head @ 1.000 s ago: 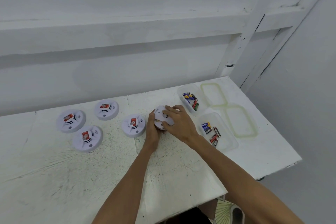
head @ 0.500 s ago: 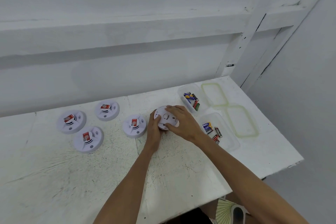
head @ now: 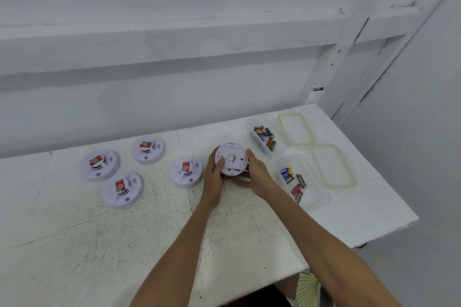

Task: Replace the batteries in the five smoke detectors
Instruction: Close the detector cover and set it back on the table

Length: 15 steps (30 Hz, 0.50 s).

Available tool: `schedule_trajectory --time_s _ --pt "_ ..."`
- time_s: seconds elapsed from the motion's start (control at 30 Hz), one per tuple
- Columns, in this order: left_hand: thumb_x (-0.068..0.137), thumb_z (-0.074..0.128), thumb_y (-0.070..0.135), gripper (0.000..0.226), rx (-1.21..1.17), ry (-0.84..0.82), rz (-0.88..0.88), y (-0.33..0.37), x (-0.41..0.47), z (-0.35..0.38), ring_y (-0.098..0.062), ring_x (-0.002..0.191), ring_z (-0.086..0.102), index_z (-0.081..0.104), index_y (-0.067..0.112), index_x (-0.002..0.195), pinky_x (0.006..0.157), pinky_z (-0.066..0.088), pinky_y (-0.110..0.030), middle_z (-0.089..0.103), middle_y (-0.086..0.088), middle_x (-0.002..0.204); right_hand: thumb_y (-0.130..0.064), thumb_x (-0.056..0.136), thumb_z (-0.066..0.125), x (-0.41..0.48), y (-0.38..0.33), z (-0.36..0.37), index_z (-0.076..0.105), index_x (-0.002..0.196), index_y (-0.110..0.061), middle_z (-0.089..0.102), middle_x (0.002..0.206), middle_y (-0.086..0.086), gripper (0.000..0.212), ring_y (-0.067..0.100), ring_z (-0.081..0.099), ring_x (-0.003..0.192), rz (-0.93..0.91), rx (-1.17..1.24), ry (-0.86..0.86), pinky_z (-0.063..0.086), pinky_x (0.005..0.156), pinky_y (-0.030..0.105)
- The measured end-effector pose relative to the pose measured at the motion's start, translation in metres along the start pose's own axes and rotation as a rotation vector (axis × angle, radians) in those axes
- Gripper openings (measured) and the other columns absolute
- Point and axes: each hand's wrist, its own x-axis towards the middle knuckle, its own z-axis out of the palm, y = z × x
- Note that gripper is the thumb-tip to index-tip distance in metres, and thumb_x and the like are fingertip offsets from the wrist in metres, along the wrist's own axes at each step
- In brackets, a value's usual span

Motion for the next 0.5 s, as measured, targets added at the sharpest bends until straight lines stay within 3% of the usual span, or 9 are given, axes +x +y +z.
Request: schedule_trajectory --time_s 0.17,0.4,0.5 --pt "0.100 0.060 0.037 0.058 0.046 -0.056 0.001 -0.001 0.000 -0.002 -0.024 0.137 0.057 0.045 0.026 0.155 0.114 0.046 -0.057 0.060 -0.001 0.149 -0.056 0.099 0.047 0.001 -0.008 -0.010 0.070 0.111 -0.013 0.076 0.099 0.016 0.051 0.037 0.071 0.091 0.048 0.016 -0.066 0.060 0.084 0.052" --pt "0.108 0.054 0.030 0.046 0.137 -0.069 0.041 0.000 -0.002 -0.001 -0.021 0.137 0.057 0.047 0.029 0.153 0.113 0.047 -0.055 0.060 0.001 0.148 -0.043 0.095 0.060 0.000 -0.013 -0.011 0.066 0.119 -0.009 0.072 0.111 0.021 0.042 0.037 0.072 0.093 0.126 0.079 -0.077 0.061 0.076 0.048" --pt "0.110 0.052 0.029 0.044 0.182 -0.081 0.062 0.001 -0.004 0.000 -0.015 0.137 0.057 0.047 0.031 0.153 0.114 0.048 -0.050 0.059 0.005 0.148 -0.035 0.093 0.056 0.000 -0.017 -0.007 0.066 0.118 -0.007 0.074 0.100 0.019 0.039 0.037 0.069 0.094 0.187 0.173 -0.069 0.060 0.079 0.049"
